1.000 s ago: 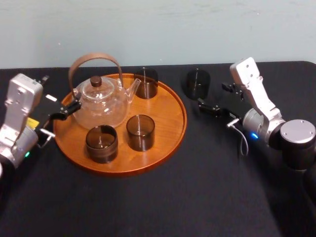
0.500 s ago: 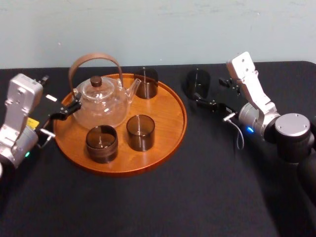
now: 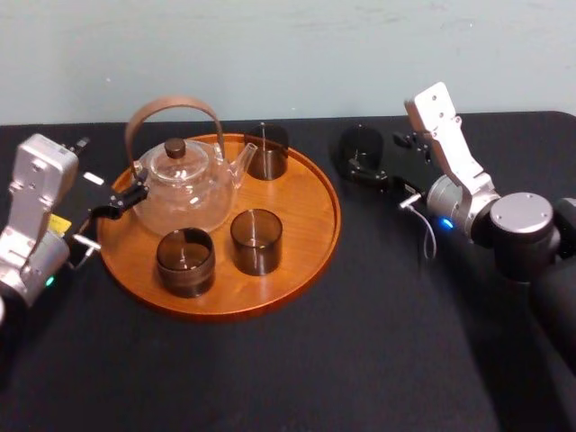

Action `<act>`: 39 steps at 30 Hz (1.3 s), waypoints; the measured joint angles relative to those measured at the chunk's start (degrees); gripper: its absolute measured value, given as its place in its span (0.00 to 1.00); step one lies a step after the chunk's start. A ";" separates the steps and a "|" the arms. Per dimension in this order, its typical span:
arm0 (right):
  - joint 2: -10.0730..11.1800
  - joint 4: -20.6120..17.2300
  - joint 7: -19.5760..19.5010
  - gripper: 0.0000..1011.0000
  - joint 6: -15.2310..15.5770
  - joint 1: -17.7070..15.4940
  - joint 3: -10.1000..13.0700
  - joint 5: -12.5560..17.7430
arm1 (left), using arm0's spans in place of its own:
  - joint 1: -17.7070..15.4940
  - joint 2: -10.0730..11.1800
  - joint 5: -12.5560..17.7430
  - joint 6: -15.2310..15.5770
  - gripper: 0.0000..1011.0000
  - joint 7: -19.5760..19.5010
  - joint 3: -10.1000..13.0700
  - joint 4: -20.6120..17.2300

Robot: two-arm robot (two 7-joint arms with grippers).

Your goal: Pick up the glass from the table and place it on the tray.

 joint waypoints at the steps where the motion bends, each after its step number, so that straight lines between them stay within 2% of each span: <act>1: -0.08 0.28 0.01 0.99 -0.09 0.20 -0.06 -0.05 | 0.00 0.00 0.00 0.00 1.00 0.00 0.00 0.00; 22: -2.94 10.77 0.39 0.99 -4.12 6.07 -0.71 -0.64 | 0.00 0.00 0.00 0.00 1.00 0.00 0.00 0.00; 36: -3.06 11.11 0.35 0.99 -4.24 6.28 -0.77 -0.82 | 0.00 0.00 0.00 0.00 1.00 0.00 0.00 0.00; 39: -3.04 11.05 0.35 0.95 -4.23 6.24 -0.75 -0.79 | 0.00 0.00 0.00 0.00 1.00 0.00 0.00 0.00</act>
